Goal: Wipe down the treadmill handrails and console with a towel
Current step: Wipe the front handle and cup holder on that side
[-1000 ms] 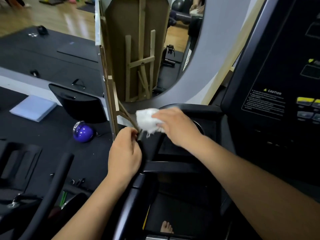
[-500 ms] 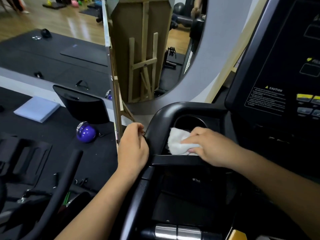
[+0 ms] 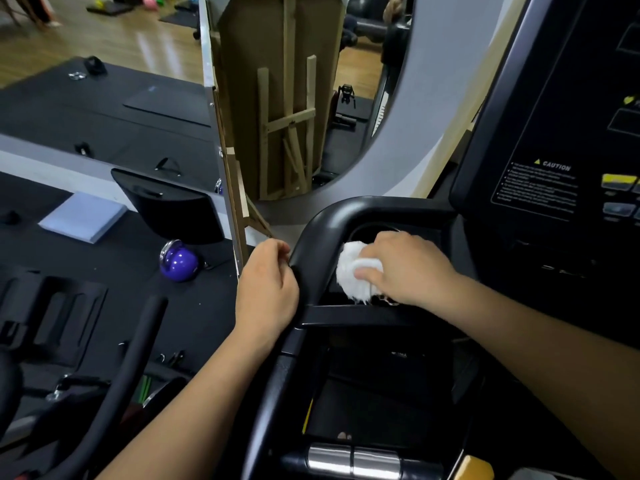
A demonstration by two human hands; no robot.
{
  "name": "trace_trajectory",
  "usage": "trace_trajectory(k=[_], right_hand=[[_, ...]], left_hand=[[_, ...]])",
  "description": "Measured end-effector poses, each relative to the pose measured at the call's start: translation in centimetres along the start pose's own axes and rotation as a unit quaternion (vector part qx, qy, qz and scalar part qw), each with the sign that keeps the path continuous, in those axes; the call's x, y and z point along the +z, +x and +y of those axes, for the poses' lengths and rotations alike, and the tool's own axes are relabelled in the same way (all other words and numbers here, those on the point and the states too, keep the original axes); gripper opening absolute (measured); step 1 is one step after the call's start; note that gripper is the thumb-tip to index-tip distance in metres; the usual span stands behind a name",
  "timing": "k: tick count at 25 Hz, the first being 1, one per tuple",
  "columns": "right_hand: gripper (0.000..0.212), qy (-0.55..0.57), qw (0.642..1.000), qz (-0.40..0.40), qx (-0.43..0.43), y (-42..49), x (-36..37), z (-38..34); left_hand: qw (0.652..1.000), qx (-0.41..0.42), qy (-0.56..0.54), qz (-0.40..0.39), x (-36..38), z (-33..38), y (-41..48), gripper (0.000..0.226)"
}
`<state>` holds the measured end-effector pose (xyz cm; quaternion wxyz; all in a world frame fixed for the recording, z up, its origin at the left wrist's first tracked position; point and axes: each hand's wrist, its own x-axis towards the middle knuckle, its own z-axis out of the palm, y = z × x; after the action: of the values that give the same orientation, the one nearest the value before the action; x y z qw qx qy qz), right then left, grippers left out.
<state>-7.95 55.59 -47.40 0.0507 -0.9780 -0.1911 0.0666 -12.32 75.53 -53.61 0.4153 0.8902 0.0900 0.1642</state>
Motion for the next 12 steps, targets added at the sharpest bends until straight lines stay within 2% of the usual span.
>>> trace_trajectory(k=[2,3,5,7,9,12], right_hand=[[0.027,0.016,0.998,0.056,0.016,0.7,0.7,-1.6],[0.026,0.021,0.998,0.056,0.000,0.4,1.0,-2.2],[0.023,0.040,0.999,0.005,-0.037,-1.0,1.0,-2.5],[0.024,0.059,0.997,-0.026,-0.050,-1.2,0.4,-2.2],[0.025,0.053,0.998,-0.011,-0.024,0.4,0.0,-1.8],[0.016,0.113,0.990,0.031,0.073,2.4,0.5,-1.3]], left_hand=[[1.000,0.009,0.022,-0.009,0.0,0.3,0.2,0.015],[0.999,0.011,0.034,-0.015,0.0,0.4,0.1,0.013],[0.997,0.026,0.059,-0.032,0.0,0.6,-0.1,0.010],[0.989,0.080,0.097,-0.079,0.1,0.5,-0.4,0.017],[0.973,0.133,0.118,-0.148,0.3,0.5,-0.2,0.034],[0.958,0.139,0.119,-0.220,0.2,0.5,0.3,0.048]])
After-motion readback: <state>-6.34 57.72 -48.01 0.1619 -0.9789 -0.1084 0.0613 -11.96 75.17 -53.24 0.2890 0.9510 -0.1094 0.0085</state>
